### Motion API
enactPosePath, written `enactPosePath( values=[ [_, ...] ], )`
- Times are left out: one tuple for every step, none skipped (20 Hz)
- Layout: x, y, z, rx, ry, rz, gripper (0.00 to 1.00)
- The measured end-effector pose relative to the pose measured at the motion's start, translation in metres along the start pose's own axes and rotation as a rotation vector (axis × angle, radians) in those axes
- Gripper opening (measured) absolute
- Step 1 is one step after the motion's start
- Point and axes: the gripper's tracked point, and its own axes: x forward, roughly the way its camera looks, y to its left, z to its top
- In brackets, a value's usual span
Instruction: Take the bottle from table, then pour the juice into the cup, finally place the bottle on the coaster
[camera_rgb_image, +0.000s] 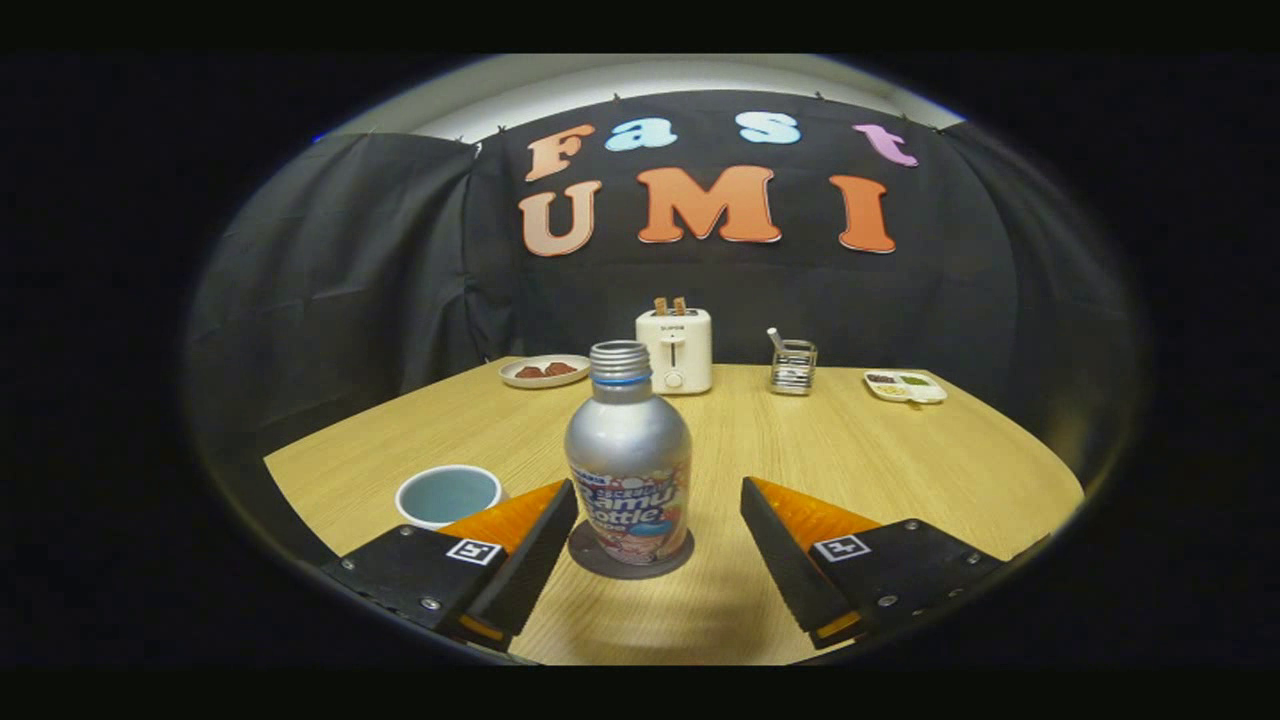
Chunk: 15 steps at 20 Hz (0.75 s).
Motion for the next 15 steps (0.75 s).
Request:
enactPosePath(
  values=[
    [-0.007,-0.006,0.004,0.000,-0.010,-0.013,0.97],
    [-0.015,-0.013,0.007,0.001,-0.023,-0.027,0.97],
    [-0.023,-0.019,0.011,0.002,-0.036,-0.040,0.97],
    [-0.032,-0.026,0.016,0.003,-0.050,-0.054,0.97],
    [-0.041,-0.033,0.021,0.005,-0.065,-0.068,0.97],
    [-0.049,-0.038,0.025,0.006,-0.080,-0.081,0.97],
    [-0.058,-0.045,0.030,0.007,-0.095,-0.094,0.97],
    [-0.067,-0.051,0.035,0.008,-0.113,-0.106,0.97],
    [-0.076,-0.057,0.040,0.009,-0.129,-0.118,0.97],
    [-0.083,-0.062,0.043,0.011,-0.141,-0.131,0.97],
    [-0.091,-0.068,0.047,0.010,-0.154,-0.144,0.97],
    [-0.099,-0.072,0.048,0.008,-0.162,-0.155,0.97],
    [-0.105,-0.075,0.051,0.003,-0.172,-0.157,0.97],
    [-0.112,-0.077,0.053,-0.001,-0.185,-0.163,0.97],
    [-0.117,-0.081,0.056,-0.002,-0.194,-0.172,0.97]
  ],
)
